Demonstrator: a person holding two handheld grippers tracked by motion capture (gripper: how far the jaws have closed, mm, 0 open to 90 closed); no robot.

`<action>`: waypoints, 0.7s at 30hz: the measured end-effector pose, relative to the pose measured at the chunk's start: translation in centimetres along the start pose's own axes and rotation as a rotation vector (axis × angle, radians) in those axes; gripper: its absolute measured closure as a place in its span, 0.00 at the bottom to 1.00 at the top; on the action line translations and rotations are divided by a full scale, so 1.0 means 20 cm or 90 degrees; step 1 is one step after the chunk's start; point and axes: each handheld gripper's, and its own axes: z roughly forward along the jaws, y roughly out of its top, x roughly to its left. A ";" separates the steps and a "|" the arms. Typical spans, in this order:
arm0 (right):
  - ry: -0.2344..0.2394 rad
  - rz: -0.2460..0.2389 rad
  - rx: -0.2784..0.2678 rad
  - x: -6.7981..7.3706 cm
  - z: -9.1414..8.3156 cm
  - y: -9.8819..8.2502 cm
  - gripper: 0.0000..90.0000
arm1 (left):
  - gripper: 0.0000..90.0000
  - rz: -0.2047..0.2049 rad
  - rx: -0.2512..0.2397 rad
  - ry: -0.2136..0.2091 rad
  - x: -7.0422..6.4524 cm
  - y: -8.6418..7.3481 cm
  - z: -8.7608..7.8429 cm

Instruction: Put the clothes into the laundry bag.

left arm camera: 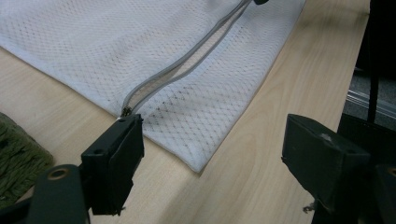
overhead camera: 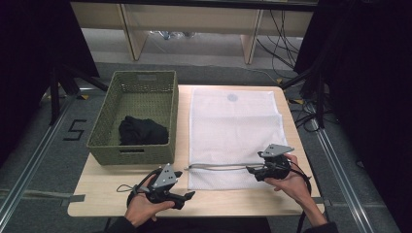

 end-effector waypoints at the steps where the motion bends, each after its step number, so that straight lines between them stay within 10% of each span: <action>1: 0.003 -0.006 0.003 0.00 0.02 0.01 0.29 | 0.23 -0.002 0.001 0.000 0.00 0.00 0.00; 21: -0.027 -0.073 0.092 -0.04 0.27 0.09 0.34 | 0.23 -0.018 -0.016 -0.007 0.01 0.00 0.01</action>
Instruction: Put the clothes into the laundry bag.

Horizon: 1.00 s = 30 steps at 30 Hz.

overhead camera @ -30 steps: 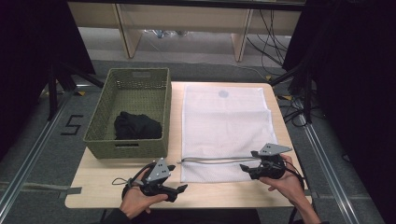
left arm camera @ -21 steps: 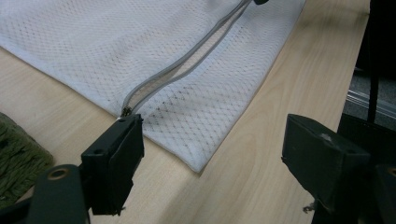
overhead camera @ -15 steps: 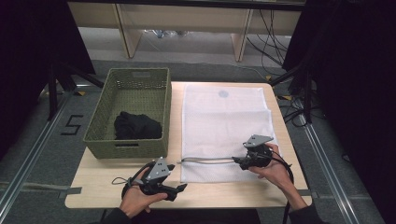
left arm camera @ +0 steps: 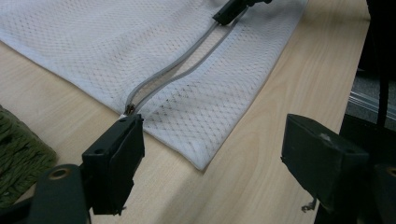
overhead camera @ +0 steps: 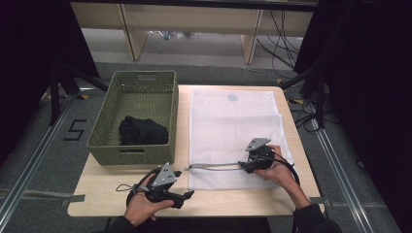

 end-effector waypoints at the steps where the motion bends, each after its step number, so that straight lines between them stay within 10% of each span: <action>1: -0.021 -0.020 -0.009 -0.01 0.00 0.00 0.36 | 0.23 -0.001 0.004 0.004 0.00 0.00 0.00; 11: -0.018 0.002 -0.017 -0.09 0.03 0.00 0.67 | 0.24 0.009 0.016 0.002 0.01 0.01 -0.01; 30: 0.008 -0.005 -0.021 -0.10 0.04 0.06 0.97 | 0.26 0.016 0.018 0.015 0.01 0.02 -0.03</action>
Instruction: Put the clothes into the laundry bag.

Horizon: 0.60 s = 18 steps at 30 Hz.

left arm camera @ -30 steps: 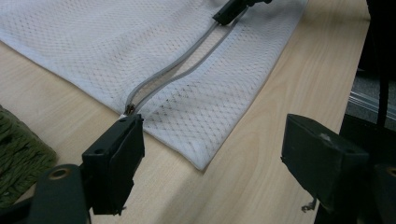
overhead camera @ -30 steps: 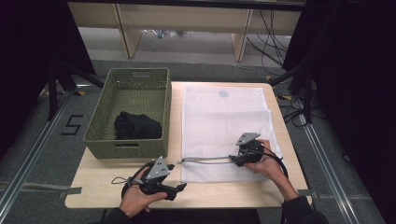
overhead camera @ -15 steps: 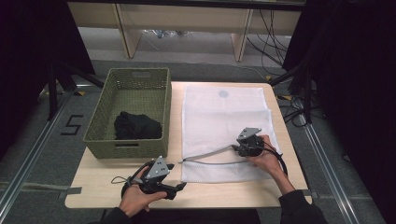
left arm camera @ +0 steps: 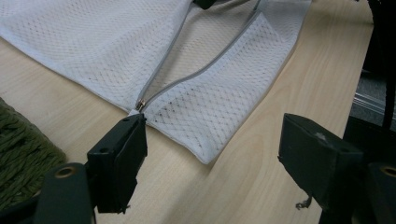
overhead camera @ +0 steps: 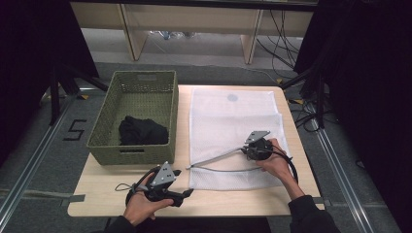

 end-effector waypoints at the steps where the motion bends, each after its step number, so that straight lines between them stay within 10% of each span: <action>1: 0.001 0.009 0.006 0.01 -0.01 0.00 0.97 | 0.26 -0.001 -0.010 -0.007 0.00 0.00 0.00; 18: -0.012 -0.011 -0.040 -0.05 -0.14 0.11 1.00 | 0.24 0.008 -0.052 0.021 0.07 0.25 -0.21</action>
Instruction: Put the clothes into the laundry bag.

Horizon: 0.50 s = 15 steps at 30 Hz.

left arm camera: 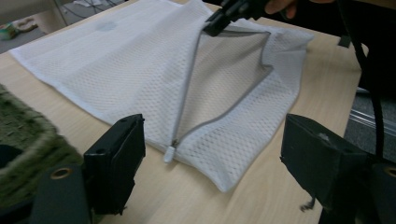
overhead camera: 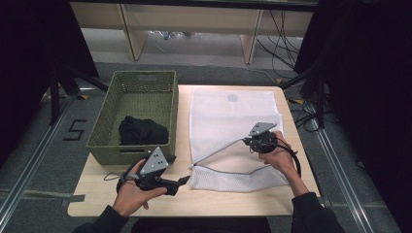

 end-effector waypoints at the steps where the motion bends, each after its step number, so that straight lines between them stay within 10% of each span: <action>1: -0.002 -0.011 -0.004 -0.01 0.00 0.01 1.00 | 0.24 -0.001 0.005 0.005 0.02 0.02 -0.01; 9: -0.007 0.008 -0.009 -0.03 -0.04 0.04 1.00 | 0.24 0.030 0.059 0.062 0.31 0.18 -0.09; 15: -0.001 -0.005 -0.013 -0.03 -0.04 0.04 0.99 | 0.21 -0.009 0.109 0.105 0.62 0.20 -0.11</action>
